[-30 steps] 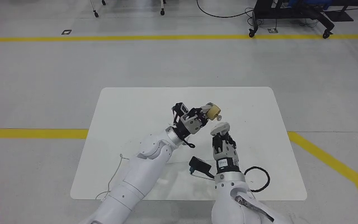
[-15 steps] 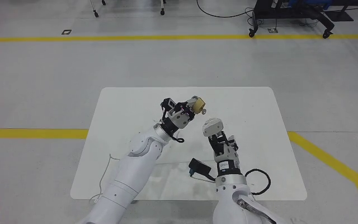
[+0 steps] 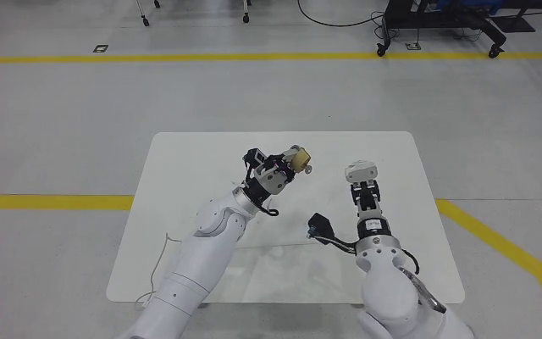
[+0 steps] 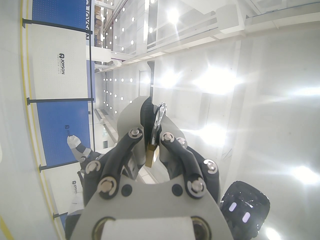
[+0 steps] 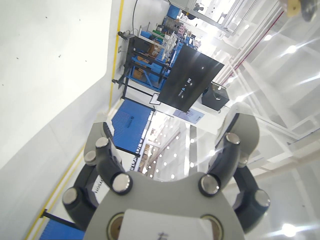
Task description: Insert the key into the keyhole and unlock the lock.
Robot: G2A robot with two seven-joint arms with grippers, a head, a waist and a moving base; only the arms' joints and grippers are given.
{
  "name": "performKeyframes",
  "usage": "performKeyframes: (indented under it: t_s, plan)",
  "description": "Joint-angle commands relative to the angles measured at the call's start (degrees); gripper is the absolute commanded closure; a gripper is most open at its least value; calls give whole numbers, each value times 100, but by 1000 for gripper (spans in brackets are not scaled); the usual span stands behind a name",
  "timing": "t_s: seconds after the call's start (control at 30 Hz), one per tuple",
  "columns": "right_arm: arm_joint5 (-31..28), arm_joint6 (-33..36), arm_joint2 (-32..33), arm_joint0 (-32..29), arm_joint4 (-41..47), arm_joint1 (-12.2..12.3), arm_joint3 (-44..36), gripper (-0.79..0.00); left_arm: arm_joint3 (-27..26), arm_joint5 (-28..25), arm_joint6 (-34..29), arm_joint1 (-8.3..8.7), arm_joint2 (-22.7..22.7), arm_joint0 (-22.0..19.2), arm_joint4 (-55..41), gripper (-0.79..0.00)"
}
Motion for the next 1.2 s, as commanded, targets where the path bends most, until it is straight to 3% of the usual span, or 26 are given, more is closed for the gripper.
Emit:
performKeyframes:
  t_s: [0.0, 0.13, 0.3, 0.43, 0.57, 0.93, 1.0, 1.07, 1.1, 1.13, 1.17]
  plan:
    - [502, -104, 498, -195, 779, -28, -68, -785, 0, 0, 0, 0, 0, 0, 0, 0]
    - [1817, -879, 1463, -593, 2980, -112, -73, -785, 0, 0, 0, 0, 0, 0, 0, 0]
    - [2441, -2244, 2447, -1044, 5116, -147, 381, -785, 0, 0, 0, 0, 0, 0, 0, 0]
    - [2422, -3813, 2884, -1274, 7449, -211, 1070, -785, 0, 0, 0, 0, 0, 0, 0, 0]
    - [1611, -5313, 2751, -1232, 9578, -293, 2086, -785, 0, 0, 0, 0, 0, 0, 0, 0]
    - [1549, -5371, 2716, -1214, 9680, -299, 2157, -785, -7, 0, 37, 2, -1, 12, 28, 0]
    - [1620, -5340, 2732, -1204, 9532, -297, 2111, -785, -105, -68, 457, 38, 8, 31, 630, 0]
    - [1484, -5249, 2616, -1199, 8688, -274, 1815, -785, -235, -52, 999, 82, 37, 40, 1435, 0]
    - [1401, -5278, 2563, -1196, 8396, -267, 1756, -730, -326, 72, 1254, 98, 50, 64, 1721, 0]
    - [1376, -5300, 2507, -1187, 8111, -263, 1737, -566, -467, 209, 1445, 108, 53, 93, 1890, 0]
    - [1404, -5264, 2446, -1158, 7759, -259, 1732, -489, -594, 360, 1603, 121, 46, 134, 2029, 0]
